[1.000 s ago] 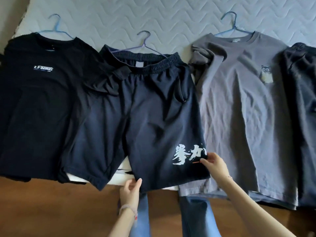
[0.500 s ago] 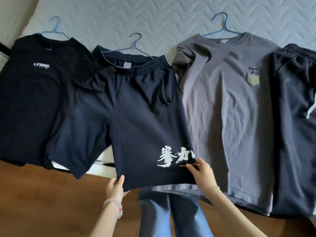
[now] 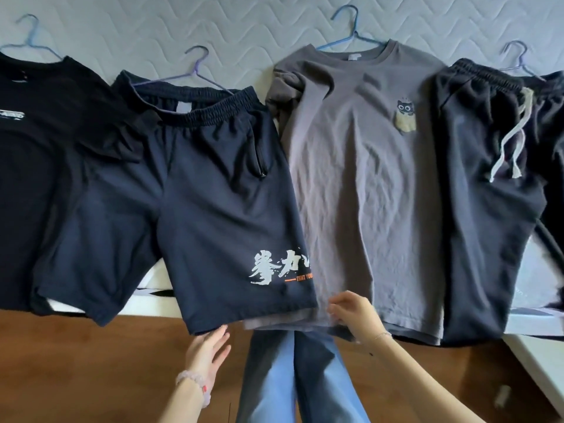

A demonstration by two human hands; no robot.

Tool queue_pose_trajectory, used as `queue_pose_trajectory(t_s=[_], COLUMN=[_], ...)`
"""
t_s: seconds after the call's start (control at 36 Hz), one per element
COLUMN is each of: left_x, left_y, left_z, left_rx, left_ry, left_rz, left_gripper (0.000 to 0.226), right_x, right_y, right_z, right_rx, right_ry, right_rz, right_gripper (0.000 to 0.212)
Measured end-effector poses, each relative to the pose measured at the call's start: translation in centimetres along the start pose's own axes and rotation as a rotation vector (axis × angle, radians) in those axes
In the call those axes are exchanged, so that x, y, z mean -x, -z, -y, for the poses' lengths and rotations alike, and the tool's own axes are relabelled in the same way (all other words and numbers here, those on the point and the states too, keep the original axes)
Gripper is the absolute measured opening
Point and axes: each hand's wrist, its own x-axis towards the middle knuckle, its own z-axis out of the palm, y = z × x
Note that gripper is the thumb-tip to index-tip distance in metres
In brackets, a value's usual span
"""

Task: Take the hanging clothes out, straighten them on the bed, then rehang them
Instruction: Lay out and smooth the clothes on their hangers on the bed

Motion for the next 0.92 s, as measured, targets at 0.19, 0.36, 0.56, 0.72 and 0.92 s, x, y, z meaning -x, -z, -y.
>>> queue_pose_trajectory(t_s=[0.19, 0.36, 0.56, 0.72, 0.92], left_x=[0.8, 0.0, -0.3, 0.2, 2.2], left_y=[-2.6, -4.7, -5.9, -6.7, -6.7], left_z=[1.8, 1.2, 1.8, 2.1, 2.4], left_rx=[-0.443, -0.518, -0.405, -0.259, -0.163], left_ry=[-0.209, -0.148, -0.131, -0.159, -0.126], left_rz=[0.016, 0.021, -0.063, -0.165, -0.25], left_gripper=[0.028, 0.041, 0.013, 0.016, 0.019], right_x=[2.6, 2.6, 0.2, -1.3, -0.6], right_y=[5.2, 8.5, 9.6, 9.9, 14.8], right_z=[-5.2, -8.8, -10.6, -10.7, -14.6], right_rx=[-0.031, -0.054, -0.231, -0.254, -0.149], right_ry=[-0.131, -0.305, -0.476, -0.474, -0.361], right_rz=[-0.329, -0.455, -0.5, -0.477, -0.451], right_gripper=[0.013, 0.043, 0.059, 0.024, 0.011])
